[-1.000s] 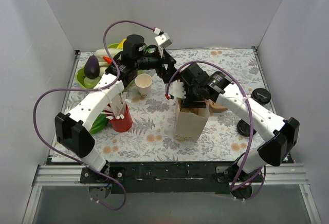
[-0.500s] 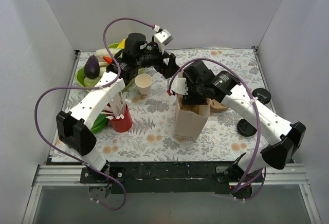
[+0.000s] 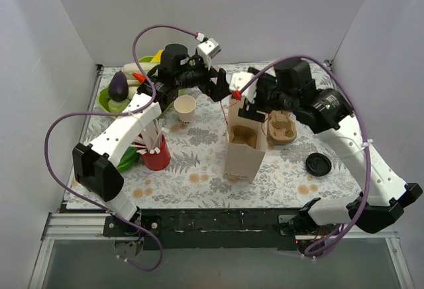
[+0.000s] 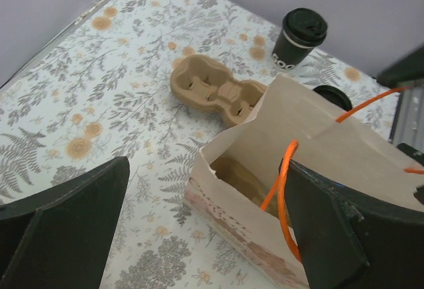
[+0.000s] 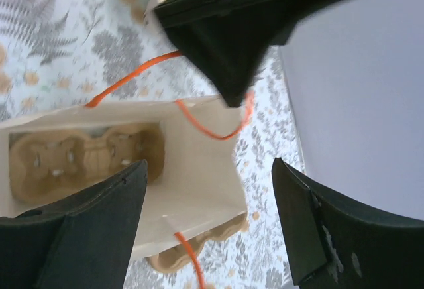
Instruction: Pack the takeout coffee
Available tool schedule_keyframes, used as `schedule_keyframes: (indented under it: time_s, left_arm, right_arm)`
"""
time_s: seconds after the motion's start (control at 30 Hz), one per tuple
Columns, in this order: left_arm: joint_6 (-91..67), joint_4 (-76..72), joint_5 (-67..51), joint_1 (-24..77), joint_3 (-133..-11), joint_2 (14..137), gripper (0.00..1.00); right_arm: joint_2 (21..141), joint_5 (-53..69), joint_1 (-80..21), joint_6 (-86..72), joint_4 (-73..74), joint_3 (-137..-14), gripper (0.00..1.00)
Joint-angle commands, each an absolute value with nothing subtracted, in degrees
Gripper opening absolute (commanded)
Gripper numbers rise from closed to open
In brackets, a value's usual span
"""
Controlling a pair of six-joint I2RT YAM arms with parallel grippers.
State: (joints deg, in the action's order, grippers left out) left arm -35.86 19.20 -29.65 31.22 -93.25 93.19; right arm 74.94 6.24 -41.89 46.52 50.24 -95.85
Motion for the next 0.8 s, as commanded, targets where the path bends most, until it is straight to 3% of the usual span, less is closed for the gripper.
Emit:
schedule_keyframes:
  time_s: [0.0,0.2,0.37,0.77]
  left_arm:
    - [-40.94,15.65,-36.73,31.11,-95.09,88.86,0.98]
    - [-41.84,14.77,-36.73,30.59,-95.80,84.57,0.98]
    - [-42.01,16.61,-35.87,30.50,-95.45,80.51,0.98]
    - [-37.18,24.70,-33.31,30.50,-84.12,70.93,0.98]
  right_arm:
    - [75.58,18.43,-33.26,40.36,41.15,-101.68,0.82]
    - [84.54,27.92,-21.90,39.52,44.19,-110.20,0.81]
    - [91.92,32.95,-19.43,43.33,55.01,-112.33,0.79]
    - [94.31,37.27,-16.53,40.43,58.62,-111.19,0.78]
